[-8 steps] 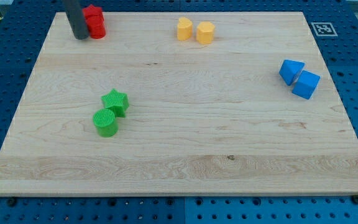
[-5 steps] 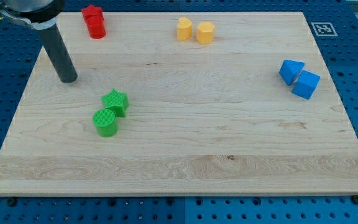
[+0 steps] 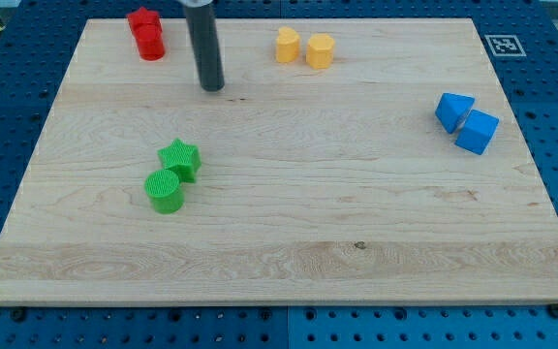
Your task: Slide yellow hexagon to center
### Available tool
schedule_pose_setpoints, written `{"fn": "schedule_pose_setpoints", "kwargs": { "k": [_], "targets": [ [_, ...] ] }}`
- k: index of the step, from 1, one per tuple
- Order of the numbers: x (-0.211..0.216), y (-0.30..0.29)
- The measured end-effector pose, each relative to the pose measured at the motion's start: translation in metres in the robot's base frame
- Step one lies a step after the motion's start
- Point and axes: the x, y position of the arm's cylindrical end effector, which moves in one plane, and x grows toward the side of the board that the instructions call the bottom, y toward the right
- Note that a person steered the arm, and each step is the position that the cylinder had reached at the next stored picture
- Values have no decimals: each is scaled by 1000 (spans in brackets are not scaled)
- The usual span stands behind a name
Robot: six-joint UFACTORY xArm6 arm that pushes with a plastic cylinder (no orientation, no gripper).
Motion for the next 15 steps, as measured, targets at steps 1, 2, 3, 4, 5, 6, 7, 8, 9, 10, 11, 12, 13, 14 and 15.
{"fn": "schedule_pose_setpoints", "kwargs": {
  "k": [1, 2, 3, 4, 5, 6, 7, 8, 9, 10, 11, 12, 13, 14, 15],
  "targets": [
    [-34, 11],
    [-65, 25],
    [-100, 63],
    [-111, 116],
    [-111, 124],
    [-111, 117],
    [-108, 148],
    [-99, 159],
    [-88, 154],
    [-72, 144],
    [-47, 143],
    [-19, 140],
    [0, 126],
    [2, 121],
    [35, 121]
  ]
}}
